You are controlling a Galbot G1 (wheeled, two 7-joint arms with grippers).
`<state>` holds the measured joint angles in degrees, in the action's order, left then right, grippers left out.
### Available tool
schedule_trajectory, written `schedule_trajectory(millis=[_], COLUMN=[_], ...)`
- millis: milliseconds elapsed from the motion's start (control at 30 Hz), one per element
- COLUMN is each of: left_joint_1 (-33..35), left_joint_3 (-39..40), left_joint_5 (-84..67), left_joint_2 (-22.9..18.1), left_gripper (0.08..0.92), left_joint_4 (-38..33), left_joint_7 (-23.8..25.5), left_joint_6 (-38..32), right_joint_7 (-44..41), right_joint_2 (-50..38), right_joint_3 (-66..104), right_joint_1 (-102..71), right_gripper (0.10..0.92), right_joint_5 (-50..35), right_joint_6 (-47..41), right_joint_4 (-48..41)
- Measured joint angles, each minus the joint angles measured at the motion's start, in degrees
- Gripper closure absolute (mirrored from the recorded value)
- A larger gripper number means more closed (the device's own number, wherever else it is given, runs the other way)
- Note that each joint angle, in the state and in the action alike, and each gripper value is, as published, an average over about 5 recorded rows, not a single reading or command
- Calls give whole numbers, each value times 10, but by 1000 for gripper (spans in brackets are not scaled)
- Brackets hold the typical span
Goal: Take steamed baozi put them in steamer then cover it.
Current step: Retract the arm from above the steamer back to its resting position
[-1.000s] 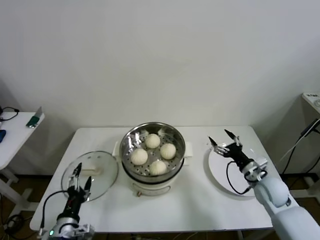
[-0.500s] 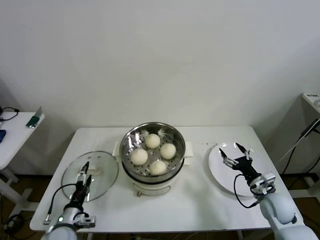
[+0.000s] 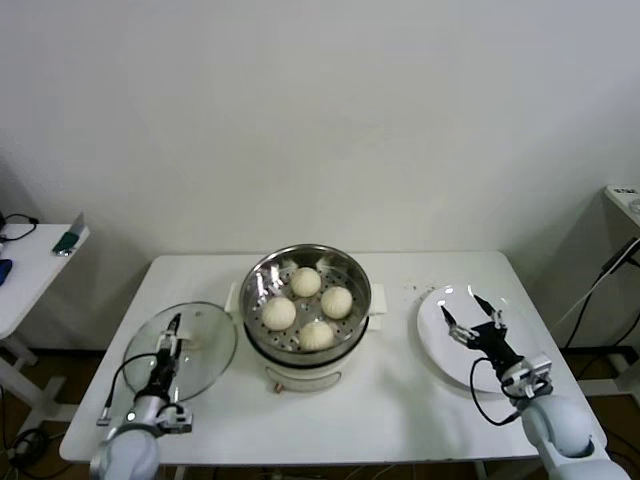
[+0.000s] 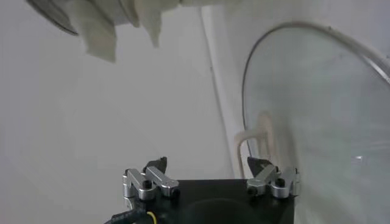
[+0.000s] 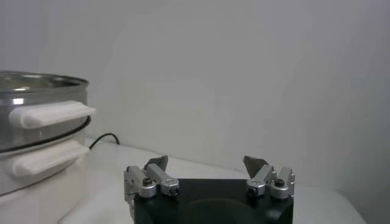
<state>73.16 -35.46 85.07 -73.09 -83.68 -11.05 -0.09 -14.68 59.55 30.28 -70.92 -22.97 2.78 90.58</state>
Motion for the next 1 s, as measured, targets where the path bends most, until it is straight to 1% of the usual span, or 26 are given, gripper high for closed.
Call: schedule_trajectory(millis=[267, 367, 700, 1000], left_joint_1=[-33, -40, -55, -54], left_joint_3=[3, 8, 20, 23], left_joint_5=[0, -7, -39, -62], left_joint_2=[8, 12, 14, 22], left_gripper=[177, 207, 484, 744], left_joint_4=[41, 49, 76, 76], left_joint_7=[-9, -10, -10, -5], left_joint_6=[4, 6, 6, 5], right_joint_7=[-13, -20, -31, -35], right_joint_2=[4, 5, 15, 20], right_joint_3=[4, 5, 5, 7], right_joint_1=[-6, -8, -8, -4], right_gripper=[203, 203, 203, 203], right_joint_5=[14, 18, 35, 45], right_joint_6=[6, 7, 12, 18], right_joint_4=[-7, -9, -19, -28])
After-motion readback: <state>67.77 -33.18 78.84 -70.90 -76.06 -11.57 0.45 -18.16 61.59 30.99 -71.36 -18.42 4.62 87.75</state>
